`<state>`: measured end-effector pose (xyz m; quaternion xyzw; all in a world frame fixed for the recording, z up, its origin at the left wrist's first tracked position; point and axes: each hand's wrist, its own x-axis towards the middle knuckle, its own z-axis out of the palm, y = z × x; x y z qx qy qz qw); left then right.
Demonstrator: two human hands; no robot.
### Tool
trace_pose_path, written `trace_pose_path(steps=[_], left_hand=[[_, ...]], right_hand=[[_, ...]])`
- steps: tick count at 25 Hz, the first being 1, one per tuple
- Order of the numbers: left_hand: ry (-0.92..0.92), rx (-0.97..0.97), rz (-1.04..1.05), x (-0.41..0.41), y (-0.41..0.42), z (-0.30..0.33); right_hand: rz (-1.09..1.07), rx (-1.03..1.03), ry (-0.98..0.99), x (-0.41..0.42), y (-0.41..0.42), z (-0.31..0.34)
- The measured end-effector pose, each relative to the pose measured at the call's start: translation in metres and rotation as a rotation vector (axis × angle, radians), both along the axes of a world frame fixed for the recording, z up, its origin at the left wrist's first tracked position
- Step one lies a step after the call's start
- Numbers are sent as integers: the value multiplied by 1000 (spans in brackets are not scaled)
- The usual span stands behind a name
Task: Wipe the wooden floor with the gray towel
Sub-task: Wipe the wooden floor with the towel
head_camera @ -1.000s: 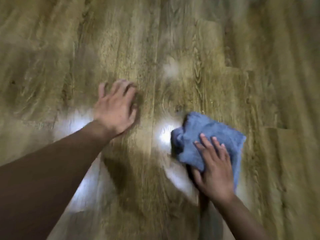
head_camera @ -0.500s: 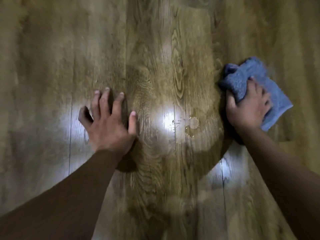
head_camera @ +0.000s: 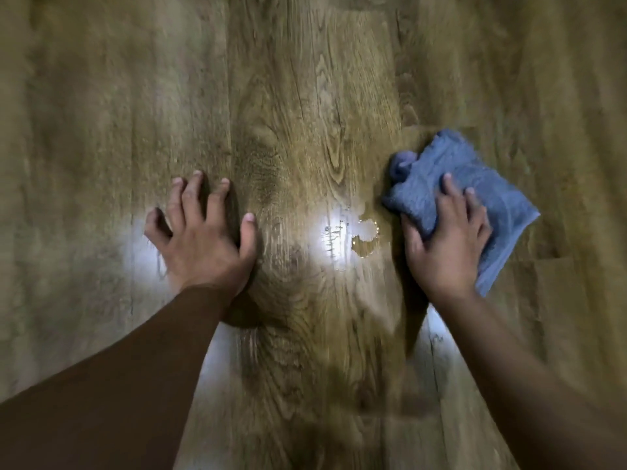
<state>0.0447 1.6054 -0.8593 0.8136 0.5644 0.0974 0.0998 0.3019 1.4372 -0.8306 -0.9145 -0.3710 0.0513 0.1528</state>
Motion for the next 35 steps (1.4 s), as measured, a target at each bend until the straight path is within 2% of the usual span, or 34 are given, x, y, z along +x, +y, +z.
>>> trace_pose_path(steps=[5, 7, 12, 18, 21, 26, 35], left_hand=[[-14, 99, 5, 0, 0, -4], [-20, 132, 8, -1, 0, -8], [-5, 125, 13, -1, 1, -7], [37, 117, -3, -4, 2, -8], [43, 143, 3, -3, 3, -11], [40, 125, 29, -2, 1, -12], [47, 10, -15, -4, 1, 0]], right_hand=[[188, -90, -22, -126, -38, 2], [275, -139, -30, -152, -41, 2], [381, -179, -72, -111, -6, 3], [281, -163, -83, -51, 118, 1], [256, -138, -101, -43, 144, -3], [248, -55, -61, -58, 119, -6], [233, -83, -13, -154, 0, 4]])
